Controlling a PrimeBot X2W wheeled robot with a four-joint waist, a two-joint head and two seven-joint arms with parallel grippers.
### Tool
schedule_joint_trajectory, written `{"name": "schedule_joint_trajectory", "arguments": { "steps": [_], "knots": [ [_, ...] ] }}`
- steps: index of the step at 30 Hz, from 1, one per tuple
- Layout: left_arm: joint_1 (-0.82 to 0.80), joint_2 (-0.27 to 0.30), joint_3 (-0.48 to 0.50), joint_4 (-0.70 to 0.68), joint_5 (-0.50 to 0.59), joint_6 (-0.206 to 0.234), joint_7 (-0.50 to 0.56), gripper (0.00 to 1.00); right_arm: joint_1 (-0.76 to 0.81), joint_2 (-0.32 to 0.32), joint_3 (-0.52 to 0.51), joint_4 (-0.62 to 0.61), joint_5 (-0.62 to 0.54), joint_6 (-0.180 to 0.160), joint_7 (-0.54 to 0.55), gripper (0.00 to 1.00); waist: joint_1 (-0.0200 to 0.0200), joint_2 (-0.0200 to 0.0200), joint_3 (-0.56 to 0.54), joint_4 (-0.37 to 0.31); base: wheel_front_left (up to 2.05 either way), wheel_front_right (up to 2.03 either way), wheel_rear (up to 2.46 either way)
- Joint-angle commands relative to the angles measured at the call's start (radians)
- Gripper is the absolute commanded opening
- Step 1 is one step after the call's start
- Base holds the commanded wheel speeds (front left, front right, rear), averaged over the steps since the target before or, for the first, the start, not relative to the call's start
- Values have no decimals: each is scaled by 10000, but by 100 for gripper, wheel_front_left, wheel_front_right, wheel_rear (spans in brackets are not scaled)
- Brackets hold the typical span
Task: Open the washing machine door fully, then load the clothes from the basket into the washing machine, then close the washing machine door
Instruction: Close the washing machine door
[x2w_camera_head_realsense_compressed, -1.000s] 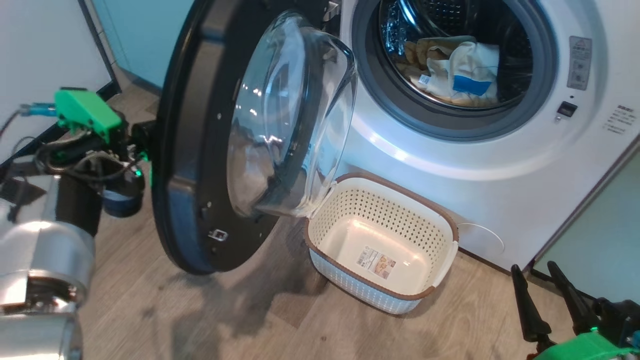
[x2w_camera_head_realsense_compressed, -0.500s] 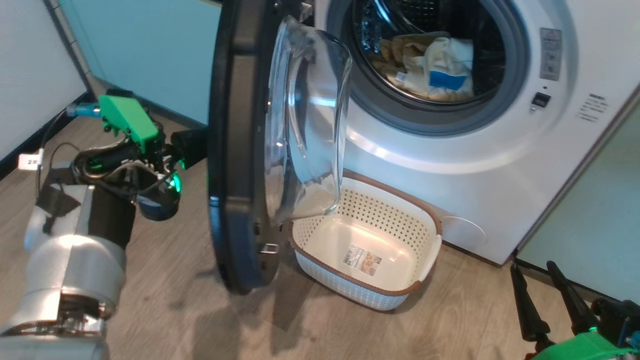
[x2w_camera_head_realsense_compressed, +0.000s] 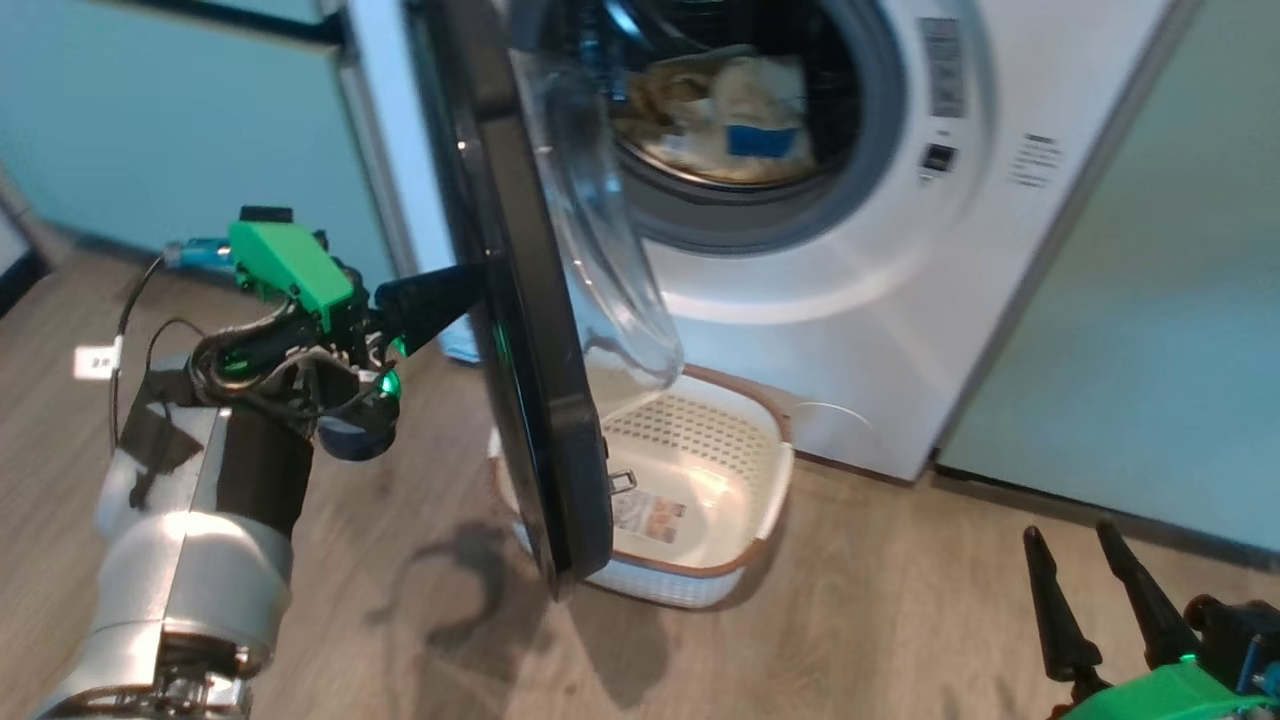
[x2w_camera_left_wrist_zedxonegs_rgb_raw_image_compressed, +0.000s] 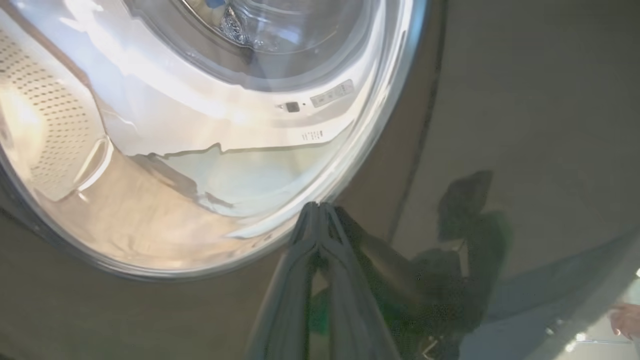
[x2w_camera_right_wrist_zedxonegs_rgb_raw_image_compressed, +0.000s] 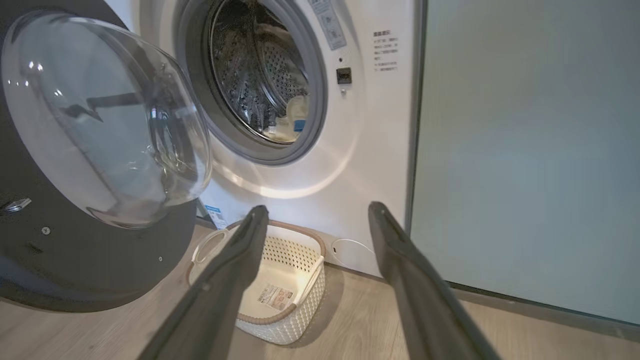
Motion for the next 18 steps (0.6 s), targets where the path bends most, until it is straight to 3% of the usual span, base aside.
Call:
{"name": "schedule_joint_trajectory", "arguments": {
  "steps": [1,18],
  "knots": [
    [-311,283,280,-395,43,-61,-35,0,-215,-226,133,-296,-29,6,-67,100,0,-1,15,-376,0,0,0],
    [-277,-45,668,-175,-67,-448,-1008,0,-222,-511,241,-339,-9,6,-67,100,0,-1,88,-2520,0,0,0]
  ]
}}
